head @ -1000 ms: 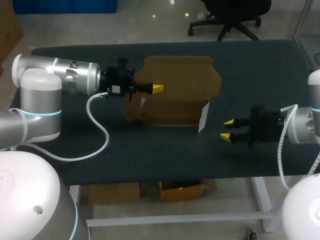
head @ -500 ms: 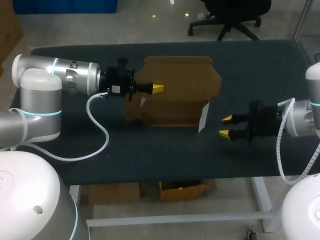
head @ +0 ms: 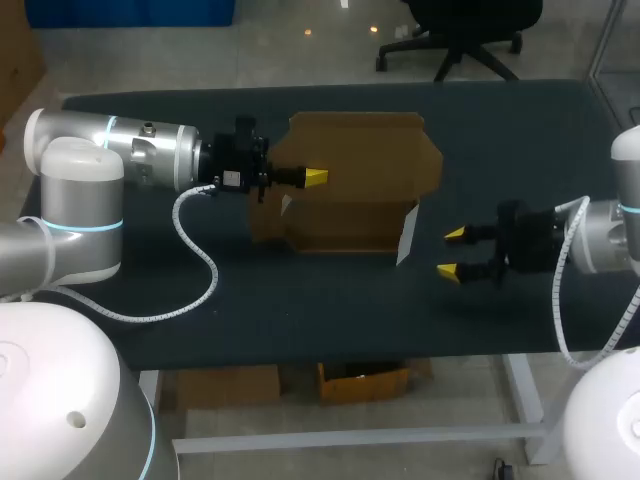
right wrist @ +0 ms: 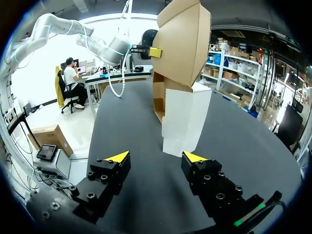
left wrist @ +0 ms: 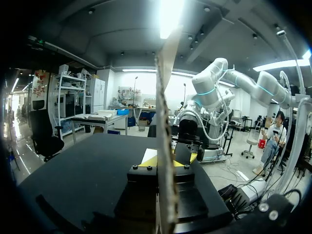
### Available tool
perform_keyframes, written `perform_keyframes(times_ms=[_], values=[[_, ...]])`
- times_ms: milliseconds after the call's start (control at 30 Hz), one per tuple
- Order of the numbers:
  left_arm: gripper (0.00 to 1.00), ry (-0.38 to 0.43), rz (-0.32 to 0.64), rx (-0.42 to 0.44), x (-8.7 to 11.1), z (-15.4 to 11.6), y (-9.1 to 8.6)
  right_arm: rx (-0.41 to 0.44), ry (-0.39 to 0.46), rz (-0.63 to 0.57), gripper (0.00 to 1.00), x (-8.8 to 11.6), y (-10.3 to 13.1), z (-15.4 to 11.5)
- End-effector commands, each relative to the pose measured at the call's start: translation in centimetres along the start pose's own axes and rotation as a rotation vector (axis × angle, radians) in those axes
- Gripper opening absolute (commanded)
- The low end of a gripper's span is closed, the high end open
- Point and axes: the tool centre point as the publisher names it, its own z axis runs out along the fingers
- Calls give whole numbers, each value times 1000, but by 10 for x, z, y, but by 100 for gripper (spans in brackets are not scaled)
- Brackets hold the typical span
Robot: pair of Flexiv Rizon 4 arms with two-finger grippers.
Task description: Assemble the packaging by folding the flat box into shape, placing the metal phone stand inside, and closing the box properly
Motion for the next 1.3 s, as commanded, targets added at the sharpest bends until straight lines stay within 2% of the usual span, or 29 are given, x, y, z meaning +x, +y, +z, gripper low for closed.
perform_keyframes(times_ms=[33, 100, 333, 433, 567, 833, 1033, 1133, 1300], values=[[0, 1, 1, 1, 0, 0, 3, -5, 5, 0, 59, -1, -1, -1], [0, 1, 1, 1, 0, 0, 3, -6, 4, 0, 53, -4, 0, -2], [0, 1, 1, 1, 0, 0, 3, 37, -10, -30, 57, -24, 3, 4], [0, 1, 1, 1, 0, 0, 3, 26, 4, -53, 69, -28, 4, 9], [0, 1, 1, 1, 0, 0, 3, 11, 24, -68, 74, -31, 6, 17], [0, 1, 1, 1, 0, 0, 3, -6, 32, -91, 73, -39, 11, 27], [0, 1, 1, 1, 0, 0, 3, -16, 37, -97, 64, -40, 15, 33], [0, 1, 1, 1, 0, 0, 3, -21, 32, -98, 65, -41, 16, 34], [0, 1, 1, 1, 0, 0, 3, -28, 19, -89, 62, -42, 17, 37]])
